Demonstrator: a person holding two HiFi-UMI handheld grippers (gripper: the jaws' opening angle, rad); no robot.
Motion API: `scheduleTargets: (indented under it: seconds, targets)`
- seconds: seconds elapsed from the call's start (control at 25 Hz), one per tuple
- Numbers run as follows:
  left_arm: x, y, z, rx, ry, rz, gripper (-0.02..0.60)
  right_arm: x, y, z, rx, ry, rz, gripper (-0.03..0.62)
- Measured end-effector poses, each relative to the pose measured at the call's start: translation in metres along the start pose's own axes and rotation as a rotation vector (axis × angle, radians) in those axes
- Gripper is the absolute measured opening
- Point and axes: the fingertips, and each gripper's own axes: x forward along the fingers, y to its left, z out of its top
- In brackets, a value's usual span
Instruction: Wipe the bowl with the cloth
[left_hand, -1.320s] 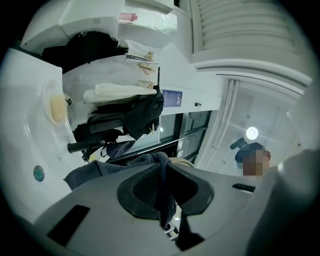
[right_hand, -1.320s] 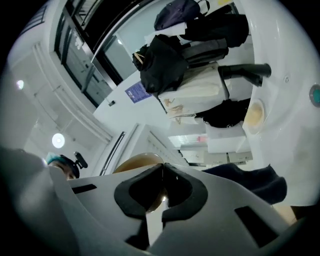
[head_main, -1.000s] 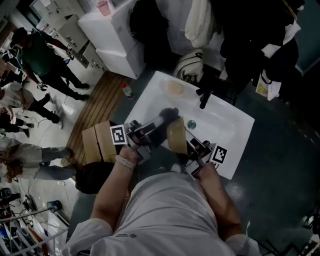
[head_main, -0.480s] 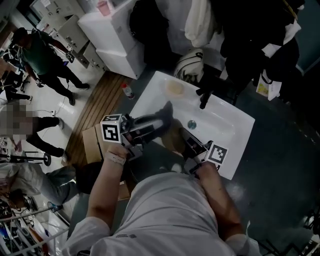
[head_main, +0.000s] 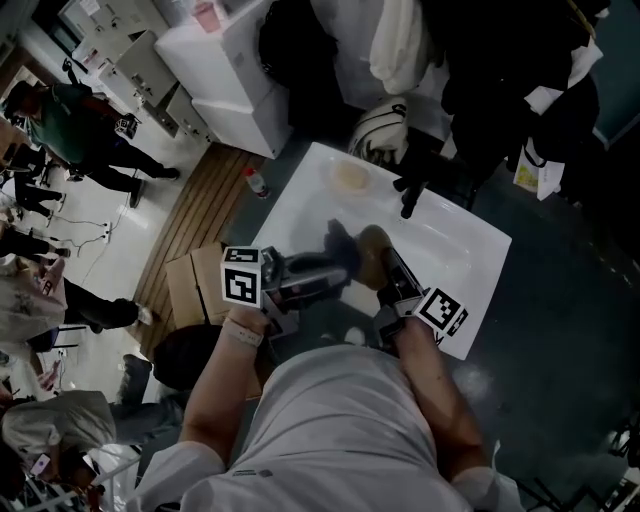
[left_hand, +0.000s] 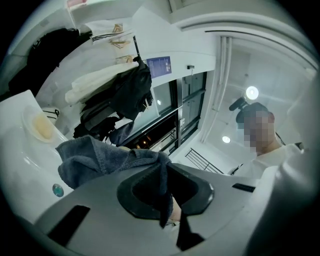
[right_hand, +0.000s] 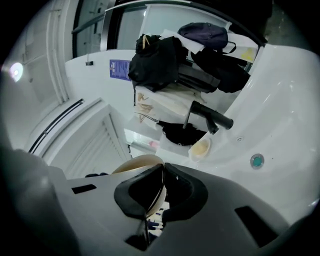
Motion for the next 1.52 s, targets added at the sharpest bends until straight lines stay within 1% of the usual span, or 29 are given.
scheduleTargets:
  seconds: [0.12,0.24,0.44,0.48,0.6,0.68,0.84,0.96,1.04,1.12,1.2,1.32,1.44,1.52]
  targets:
    - [0.006,0.002,-0.011,-0.012,0.018,-0.006,0.044,-0.003,-0.002,0.01,-0.003,-0.065,-0.01,0.031]
    - [0.013,0.002,-0.025,-0.017,0.059,-0.009,0.044,-0.003,0.0,0.018,0.0,-0.115,-0.006,0.031]
    - [0.024,0.004,-0.047,-0.032,0.134,-0.011,0.044,-0.003,0.004,0.02,0.007,-0.133,0.009,0.031]
    - [0.026,0.004,-0.052,-0.033,0.151,-0.009,0.044,-0.003,0.006,0.02,0.002,-0.131,0.023,0.031]
    - [0.028,0.009,-0.064,-0.03,0.202,0.022,0.044,0.005,0.028,0.016,-0.001,-0.116,0.146,0.031]
    - [0.027,0.014,-0.068,-0.03,0.221,0.043,0.044,0.008,0.039,0.011,-0.017,-0.091,0.197,0.031]
    - [0.022,0.023,-0.072,-0.032,0.227,0.062,0.044,0.008,0.052,0.007,-0.04,-0.067,0.241,0.031]
    - [0.017,0.031,-0.068,-0.03,0.205,0.092,0.044,0.004,0.057,0.014,-0.063,-0.101,0.251,0.031]
    - [0.012,0.034,-0.061,-0.02,0.173,0.112,0.044,0.0,0.059,0.023,-0.088,-0.133,0.246,0.031]
    - [0.006,0.039,-0.051,-0.014,0.129,0.151,0.044,-0.005,0.059,0.032,-0.117,-0.163,0.233,0.031]
    - [-0.001,0.049,-0.042,0.015,0.099,0.225,0.044,-0.011,0.059,0.042,-0.16,-0.195,0.213,0.031]
    - [-0.012,0.061,-0.032,0.1,0.089,0.345,0.044,-0.023,0.054,0.051,-0.219,-0.235,0.153,0.031]
    - [-0.019,0.066,-0.022,0.18,0.079,0.434,0.044,-0.037,0.041,0.055,-0.26,-0.262,0.064,0.031]
    - [-0.021,0.069,-0.015,0.249,0.084,0.489,0.044,-0.045,0.034,0.057,-0.297,-0.272,0.012,0.031]
